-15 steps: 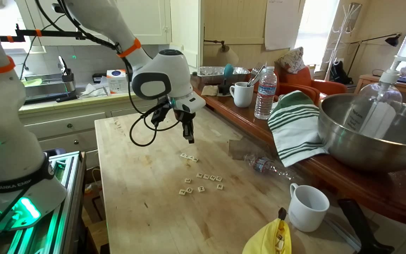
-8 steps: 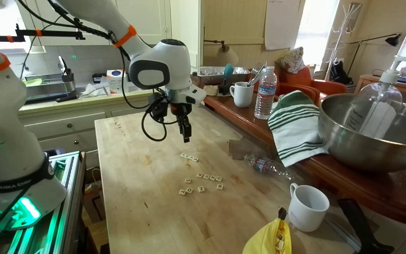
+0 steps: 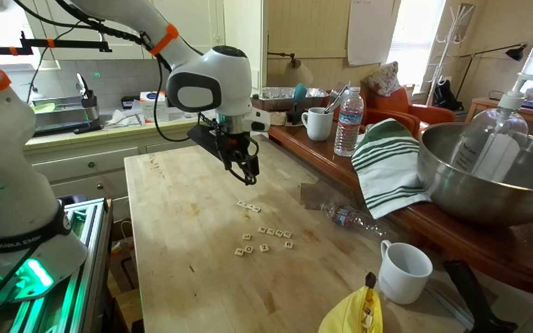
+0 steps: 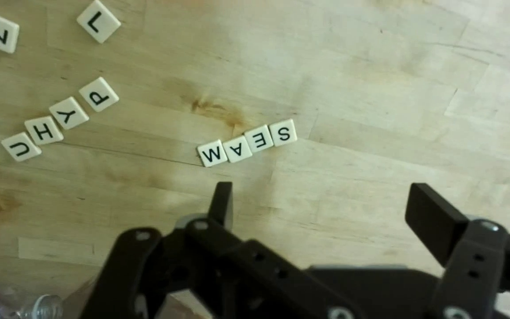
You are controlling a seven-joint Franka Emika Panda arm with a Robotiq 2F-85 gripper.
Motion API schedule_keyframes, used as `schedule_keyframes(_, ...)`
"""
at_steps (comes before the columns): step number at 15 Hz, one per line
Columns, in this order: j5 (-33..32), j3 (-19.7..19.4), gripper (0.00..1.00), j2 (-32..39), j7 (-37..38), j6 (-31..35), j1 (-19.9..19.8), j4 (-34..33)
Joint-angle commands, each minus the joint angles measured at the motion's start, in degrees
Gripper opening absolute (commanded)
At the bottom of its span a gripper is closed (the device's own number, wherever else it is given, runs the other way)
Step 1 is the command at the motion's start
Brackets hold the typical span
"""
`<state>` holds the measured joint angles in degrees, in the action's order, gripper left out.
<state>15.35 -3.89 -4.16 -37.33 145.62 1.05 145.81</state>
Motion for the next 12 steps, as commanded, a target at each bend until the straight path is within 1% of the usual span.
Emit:
schedule_keyframes(1,-0.5,-0.7,1.0,-1.8,-8.4,-3.9,-0.4,0.6)
schedule_keyframes(3,-1.4,-0.7,1.0,-2.1,-10.4,-4.3,-0.5,0.7)
schedule_keyframes(6,-2.9,-0.6,1.0,-2.4,-12.1,-3.1,-0.7,1.2)
schedule_keyframes(12,-6.2,-0.4,1.0,-2.8,-12.4,-1.5,-0.8,1.8)
